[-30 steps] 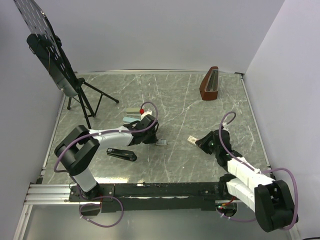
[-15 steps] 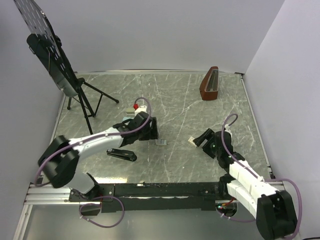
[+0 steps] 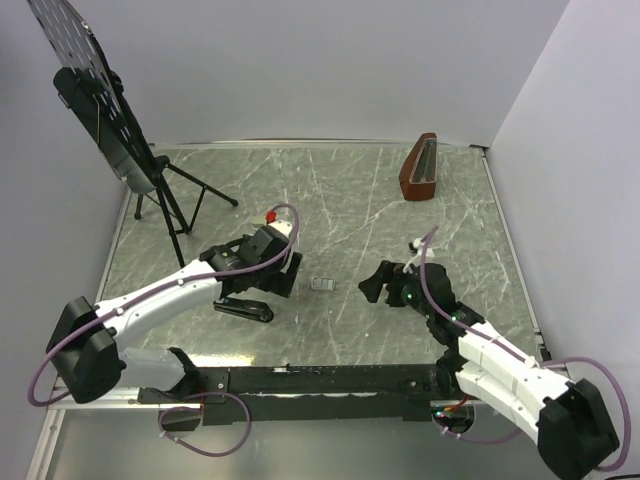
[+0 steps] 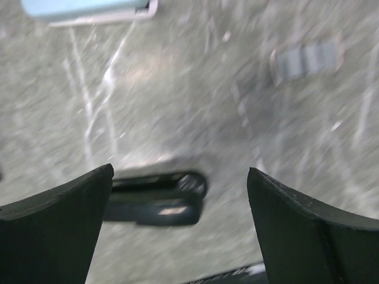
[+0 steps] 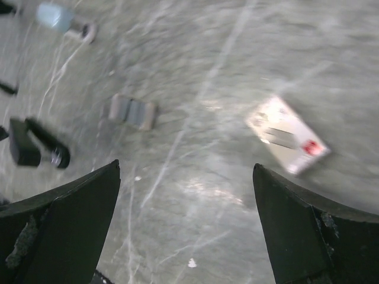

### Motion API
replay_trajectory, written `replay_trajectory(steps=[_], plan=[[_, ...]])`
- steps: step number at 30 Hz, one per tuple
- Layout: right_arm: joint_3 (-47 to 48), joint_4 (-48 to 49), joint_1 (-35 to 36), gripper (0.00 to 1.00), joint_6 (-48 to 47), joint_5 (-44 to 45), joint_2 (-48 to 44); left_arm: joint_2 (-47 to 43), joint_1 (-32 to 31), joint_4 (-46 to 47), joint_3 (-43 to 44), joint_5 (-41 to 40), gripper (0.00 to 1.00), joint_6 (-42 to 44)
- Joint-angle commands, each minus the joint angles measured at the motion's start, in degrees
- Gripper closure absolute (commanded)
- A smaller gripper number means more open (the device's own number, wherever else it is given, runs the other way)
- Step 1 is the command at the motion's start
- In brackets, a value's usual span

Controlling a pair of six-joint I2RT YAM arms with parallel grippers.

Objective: Load the staples into the stapler

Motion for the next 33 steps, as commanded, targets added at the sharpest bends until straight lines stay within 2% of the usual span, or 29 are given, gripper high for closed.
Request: replay_trajectory(steps=[1, 8, 14, 21, 28, 33], plan=[[2.81, 8.05, 3.91, 0.00, -4.27, -0.75, 2.48, -3.24, -0.06, -8.17, 3.76, 0.84, 0.01, 9.37], [2.81, 9.12, 5.76, 0.00, -4.88, -0.66, 2.58, -3.07, -0.24, -11.07, 6.14, 6.81, 0.01, 21.12], [2.02, 9.73, 5.85, 0.00, -5.06, -0.92, 1.78, 0.18, -3.49, -14.93, 3.59, 5.41, 0.01, 31.25], [1.76, 10.87, 5.93, 0.00, -6.02, -2.24, 2.66, 3.25, -4.37, -14.06, -1.15, 4.54, 0.01, 34.33], [0.35, 13.07, 5.85, 0.00, -6.20, -3.03, 3.27, 10.28, -4.46, -13.53, 0.16, 1.29, 0.03, 35.48], [0.00, 13.69, 5.93, 0.00, -6.64, -3.38, 3.54, 15.73, -4.46, -13.27, 0.87, 0.41, 0.14, 35.74]])
